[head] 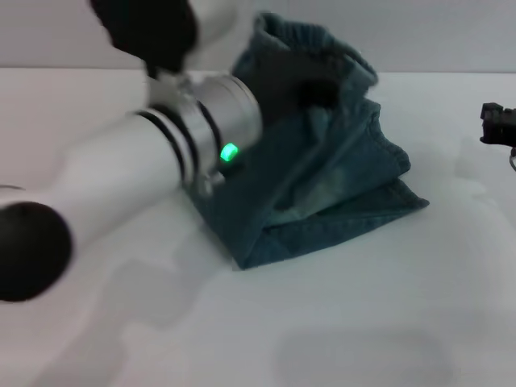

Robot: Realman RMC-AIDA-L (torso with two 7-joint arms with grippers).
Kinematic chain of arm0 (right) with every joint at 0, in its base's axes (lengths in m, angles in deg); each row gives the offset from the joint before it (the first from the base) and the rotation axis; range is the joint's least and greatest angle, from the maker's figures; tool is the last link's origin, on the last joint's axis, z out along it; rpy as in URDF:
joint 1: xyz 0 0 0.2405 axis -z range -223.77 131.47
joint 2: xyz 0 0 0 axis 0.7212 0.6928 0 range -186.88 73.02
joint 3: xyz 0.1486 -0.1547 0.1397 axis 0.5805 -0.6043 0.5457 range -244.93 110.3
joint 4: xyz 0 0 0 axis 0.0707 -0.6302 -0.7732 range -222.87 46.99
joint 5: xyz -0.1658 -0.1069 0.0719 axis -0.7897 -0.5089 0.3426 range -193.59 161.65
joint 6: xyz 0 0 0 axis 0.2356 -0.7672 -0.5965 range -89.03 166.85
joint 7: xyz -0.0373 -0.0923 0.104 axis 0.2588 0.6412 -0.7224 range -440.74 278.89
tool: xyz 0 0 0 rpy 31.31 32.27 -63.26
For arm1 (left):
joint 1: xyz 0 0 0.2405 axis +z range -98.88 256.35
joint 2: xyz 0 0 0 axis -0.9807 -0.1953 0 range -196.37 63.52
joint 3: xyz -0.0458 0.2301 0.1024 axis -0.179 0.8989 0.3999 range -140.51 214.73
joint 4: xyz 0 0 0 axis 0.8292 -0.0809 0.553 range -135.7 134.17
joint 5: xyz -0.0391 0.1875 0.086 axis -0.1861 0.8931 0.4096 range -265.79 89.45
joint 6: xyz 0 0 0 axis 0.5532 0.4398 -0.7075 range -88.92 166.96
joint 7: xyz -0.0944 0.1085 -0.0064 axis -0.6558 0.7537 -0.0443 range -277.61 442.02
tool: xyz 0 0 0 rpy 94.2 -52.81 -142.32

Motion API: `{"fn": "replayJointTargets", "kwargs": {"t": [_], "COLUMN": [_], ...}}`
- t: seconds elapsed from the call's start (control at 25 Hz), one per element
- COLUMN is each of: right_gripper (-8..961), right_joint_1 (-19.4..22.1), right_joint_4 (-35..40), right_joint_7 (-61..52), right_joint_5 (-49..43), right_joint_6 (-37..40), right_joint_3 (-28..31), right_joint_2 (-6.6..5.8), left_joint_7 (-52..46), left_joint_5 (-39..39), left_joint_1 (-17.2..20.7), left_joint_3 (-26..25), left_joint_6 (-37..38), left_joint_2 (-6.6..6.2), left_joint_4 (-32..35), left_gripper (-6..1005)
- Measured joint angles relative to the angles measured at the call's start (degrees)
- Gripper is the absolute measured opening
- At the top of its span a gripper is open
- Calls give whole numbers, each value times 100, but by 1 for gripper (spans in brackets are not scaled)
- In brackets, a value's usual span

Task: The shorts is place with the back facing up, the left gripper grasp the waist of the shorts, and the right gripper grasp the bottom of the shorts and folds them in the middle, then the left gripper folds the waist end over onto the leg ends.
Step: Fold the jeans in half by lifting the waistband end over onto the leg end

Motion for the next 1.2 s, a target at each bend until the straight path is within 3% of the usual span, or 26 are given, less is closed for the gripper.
{"fn": "replayJointTargets", "kwargs": {"t": [0.16,0.44,0.6,0.92,1.08,1.2], "right_gripper": [26,27,28,30,31,32], "right_joint_1": [13,12,55,305,502,611], "right_joint_4": [-2,-8,-21,-229,-440,-477], "right_joint_7": [60,108,214,539,1178,2330], "right_joint_5": [-13,-48,-49,-2,467,1568], "right_joint_6": [-106,-347,-491,-548,-458,-355], "right_joint_3": [57,154,234,300,216,73], "right_joint_2": [6,-5,14,25,47,61], "left_joint_7": [-5,-266,-494,-488,-474,-466], "left_joint_5": [-338,-415,-390,-367,-336,-70], "left_joint_1": [-574,-901,-956,-853,-619,-422], "left_joint_3": [608,1521,1573,1633,1854,2325], "left_joint_6": [790,2681,2762,3027,3685,4931], "left_joint_2": [6,38,18,20,6,13], "left_joint_4": [913,1813,1892,2145,2436,2946], "left_gripper": [91,97,100,543,625,687]}}
